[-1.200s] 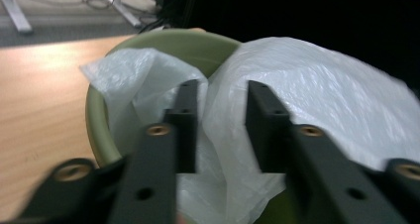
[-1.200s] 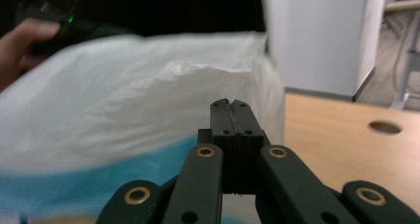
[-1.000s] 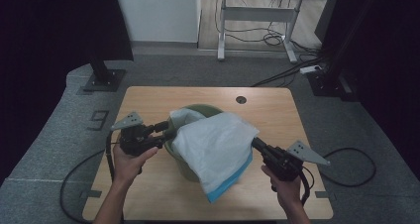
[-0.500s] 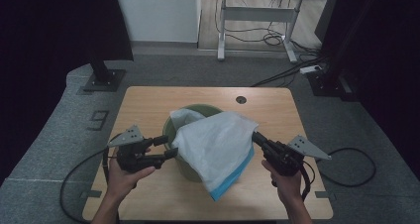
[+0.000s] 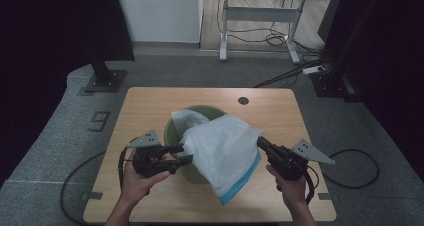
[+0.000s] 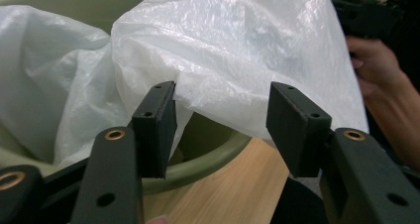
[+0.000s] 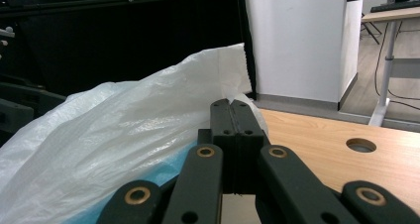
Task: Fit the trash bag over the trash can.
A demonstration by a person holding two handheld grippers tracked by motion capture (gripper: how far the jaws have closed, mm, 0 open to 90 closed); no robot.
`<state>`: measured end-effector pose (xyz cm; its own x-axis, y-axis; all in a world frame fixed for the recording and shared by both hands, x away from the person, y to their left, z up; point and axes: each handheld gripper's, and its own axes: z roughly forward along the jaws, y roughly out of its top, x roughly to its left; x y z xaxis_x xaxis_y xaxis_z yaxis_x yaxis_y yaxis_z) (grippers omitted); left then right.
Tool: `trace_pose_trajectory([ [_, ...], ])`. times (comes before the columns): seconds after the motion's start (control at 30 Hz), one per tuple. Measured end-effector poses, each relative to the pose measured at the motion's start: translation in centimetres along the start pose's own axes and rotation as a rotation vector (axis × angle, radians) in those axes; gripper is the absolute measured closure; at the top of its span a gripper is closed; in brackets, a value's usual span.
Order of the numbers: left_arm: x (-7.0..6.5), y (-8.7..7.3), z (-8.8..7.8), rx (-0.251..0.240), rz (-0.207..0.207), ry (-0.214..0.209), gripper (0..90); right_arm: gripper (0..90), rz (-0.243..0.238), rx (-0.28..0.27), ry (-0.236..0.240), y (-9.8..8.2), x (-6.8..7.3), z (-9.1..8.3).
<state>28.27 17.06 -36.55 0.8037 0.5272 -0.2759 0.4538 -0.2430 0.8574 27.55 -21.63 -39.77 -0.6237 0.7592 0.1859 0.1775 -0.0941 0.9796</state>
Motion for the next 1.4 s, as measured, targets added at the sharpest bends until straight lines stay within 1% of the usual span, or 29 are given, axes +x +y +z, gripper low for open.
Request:
trace_pose_trajectory([
  [0.1, -0.1, 0.1, 0.5, 0.009, -0.006, -0.002, 50.3, 89.1, -0.001, 0.001, -0.002, -0.1, -0.1, -0.1],
  [0.17, -0.2, 0.2, 0.8, 0.015, -0.004, 0.001, 56.3, 89.1, 0.001, 0.002, -0.002, -0.1, -0.1, -0.1],
  [0.23, -0.2, 0.2, 1.1, 0.021, -0.006, 0.005, 64.1, 89.1, -0.005, 0.003, -0.002, -0.2, 0.0, -0.1],
  [0.27, -0.2, 0.2, 1.3, 0.019, -0.013, -0.001, 68.7, 89.1, -0.008, 0.004, -0.002, -0.2, 0.1, -0.1],
  [0.37, -0.1, 0.3, 1.5, 0.021, -0.015, -0.007, 82.2, 89.1, -0.018, 0.008, -0.004, -0.2, 0.2, -0.1],
  [0.4, 0.0, 0.4, 1.5, 0.017, -0.014, -0.015, 87.6, 89.1, -0.020, 0.007, -0.004, -0.2, 0.2, -0.1],
  [0.43, 0.0, 0.5, 1.5, 0.012, -0.017, -0.019, 89.5, 89.1, -0.022, 0.007, -0.006, -0.2, 0.2, -0.1],
  [0.5, 0.2, 0.8, 1.4, -0.003, -0.018, -0.024, 89.6, 89.1, -0.022, 0.008, -0.008, -0.1, 0.1, 0.0],
  [0.6, 0.7, 1.6, 1.2, -0.033, -0.034, -0.027, 89.7, 89.1, -0.029, 0.013, -0.018, 0.2, -0.2, 0.1],
  [0.73, 1.1, 2.6, 1.3, -0.040, -0.033, -0.010, 89.8, 89.0, -0.026, 0.015, -0.025, 0.6, -0.6, 0.6],
  [0.77, 1.2, 2.7, 1.4, -0.043, -0.033, -0.007, 89.8, 87.7, -0.026, 0.013, -0.026, 0.6, -0.6, 0.6],
  [0.8, 1.2, 2.8, 1.4, -0.045, -0.032, -0.003, 89.8, 81.7, -0.027, 0.008, -0.026, 0.6, -0.5, 0.5],
  [0.9, 1.4, 3.0, 1.6, -0.058, -0.037, 0.006, 89.8, 65.1, -0.045, 0.000, -0.049, 0.3, -0.3, 0.0],
  [0.97, 1.5, 3.0, 1.8, -0.063, -0.044, 0.013, 89.8, 54.1, -0.053, 0.012, -0.062, 0.0, -0.2, -0.7],
  [1.07, 1.8, 3.1, 2.2, -0.067, -0.058, 0.021, 89.8, 47.3, -0.064, 0.031, -0.073, -0.8, 0.0, -2.0],
  [1.2, 1.9, 3.3, 2.7, -0.072, -0.074, 0.032, 89.8, 40.4, -0.070, 0.056, -0.076, -2.3, 0.9, -3.6],
  [1.27, 2.0, 3.4, 2.9, -0.071, -0.082, 0.037, 89.8, 37.7, -0.062, 0.068, -0.050, -3.2, 1.6, -4.1],
  [1.3, 2.0, 3.4, 3.0, -0.072, -0.087, 0.038, 89.9, 36.0, -0.050, 0.082, -0.035, -3.8, 2.1, -4.2],
  [1.33, 2.0, 3.4, 3.2, -0.070, -0.089, 0.041, 89.8, 34.3, -0.042, 0.091, -0.024, -4.2, 2.5, -4.2],
  [1.37, 2.0, 3.5, 3.3, -0.070, -0.091, 0.043, 89.8, 32.7, -0.034, 0.100, -0.003, -4.7, 3.1, -4.1],
  [1.4, 2.0, 3.5, 3.4, -0.070, -0.094, 0.045, 89.8, 31.4, -0.034, 0.103, 0.007, -5.0, 3.6, -4.0],
])
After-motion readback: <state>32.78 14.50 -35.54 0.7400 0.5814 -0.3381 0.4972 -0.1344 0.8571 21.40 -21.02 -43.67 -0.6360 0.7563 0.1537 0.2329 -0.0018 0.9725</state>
